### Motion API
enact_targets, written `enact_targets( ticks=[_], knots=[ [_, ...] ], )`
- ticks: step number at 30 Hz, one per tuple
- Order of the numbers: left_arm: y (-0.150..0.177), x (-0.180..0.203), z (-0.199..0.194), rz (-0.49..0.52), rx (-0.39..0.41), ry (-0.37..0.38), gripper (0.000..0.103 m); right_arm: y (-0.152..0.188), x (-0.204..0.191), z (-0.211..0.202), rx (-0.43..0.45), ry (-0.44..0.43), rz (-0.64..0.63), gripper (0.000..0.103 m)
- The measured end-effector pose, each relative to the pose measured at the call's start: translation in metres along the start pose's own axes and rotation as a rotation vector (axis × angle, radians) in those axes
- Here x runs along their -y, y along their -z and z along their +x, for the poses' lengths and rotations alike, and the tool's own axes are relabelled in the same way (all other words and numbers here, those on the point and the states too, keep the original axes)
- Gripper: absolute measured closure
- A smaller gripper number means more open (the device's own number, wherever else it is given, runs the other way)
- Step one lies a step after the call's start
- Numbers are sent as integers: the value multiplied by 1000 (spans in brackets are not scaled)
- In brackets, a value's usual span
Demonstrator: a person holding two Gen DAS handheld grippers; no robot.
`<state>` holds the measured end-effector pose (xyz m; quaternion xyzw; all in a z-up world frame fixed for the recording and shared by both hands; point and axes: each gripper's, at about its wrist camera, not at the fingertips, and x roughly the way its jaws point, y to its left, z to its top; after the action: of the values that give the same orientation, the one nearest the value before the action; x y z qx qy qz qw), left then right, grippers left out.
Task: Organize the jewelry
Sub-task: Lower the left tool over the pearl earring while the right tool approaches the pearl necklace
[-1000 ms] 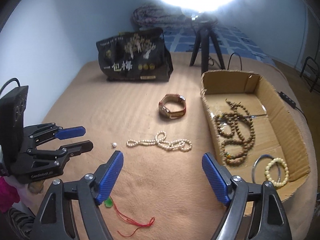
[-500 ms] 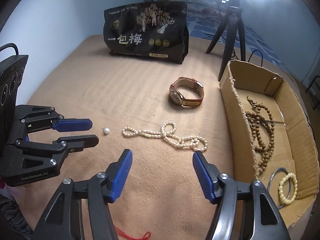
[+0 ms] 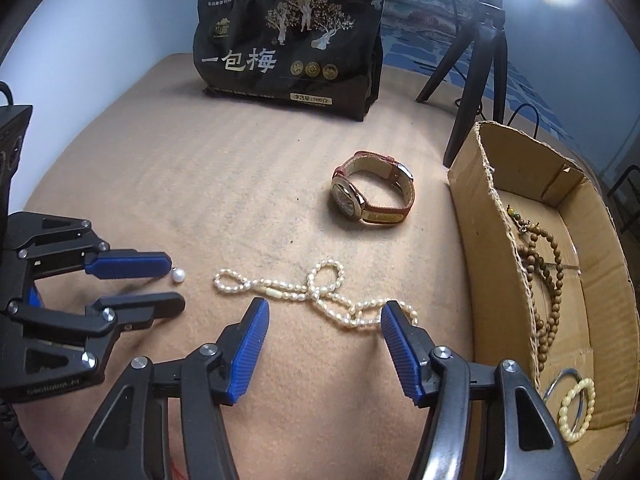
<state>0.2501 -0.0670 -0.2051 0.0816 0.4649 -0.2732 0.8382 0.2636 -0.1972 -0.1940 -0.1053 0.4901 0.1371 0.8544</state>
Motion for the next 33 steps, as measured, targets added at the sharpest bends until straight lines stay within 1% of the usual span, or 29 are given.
enact_targets(
  ticks=[1, 8, 11, 18, 24, 28, 33],
  knots=[
    [0, 1, 1, 4, 0, -3, 81, 0, 0, 1, -2, 1, 0, 42],
    [-4, -1, 5, 5, 8, -23, 81, -3, 6, 10, -3, 7, 5, 42],
    [-5, -3, 6, 6, 12, -33, 81, -3, 3, 12, 1, 13, -12, 42],
    [-9, -9, 9, -18, 16, -39, 81, -4, 1, 18, 9, 10, -31, 42],
    [-12, -19, 8, -58, 22, -50, 81, -3, 2, 19, 12, 4, -30, 42],
    [-13, -21, 6, -51, 32, -74, 81, -2, 1, 18, 10, 9, -26, 42],
    [-15, -21, 11, -40, 31, -86, 81, -2, 1, 18, 9, 7, -24, 42]
  ],
)
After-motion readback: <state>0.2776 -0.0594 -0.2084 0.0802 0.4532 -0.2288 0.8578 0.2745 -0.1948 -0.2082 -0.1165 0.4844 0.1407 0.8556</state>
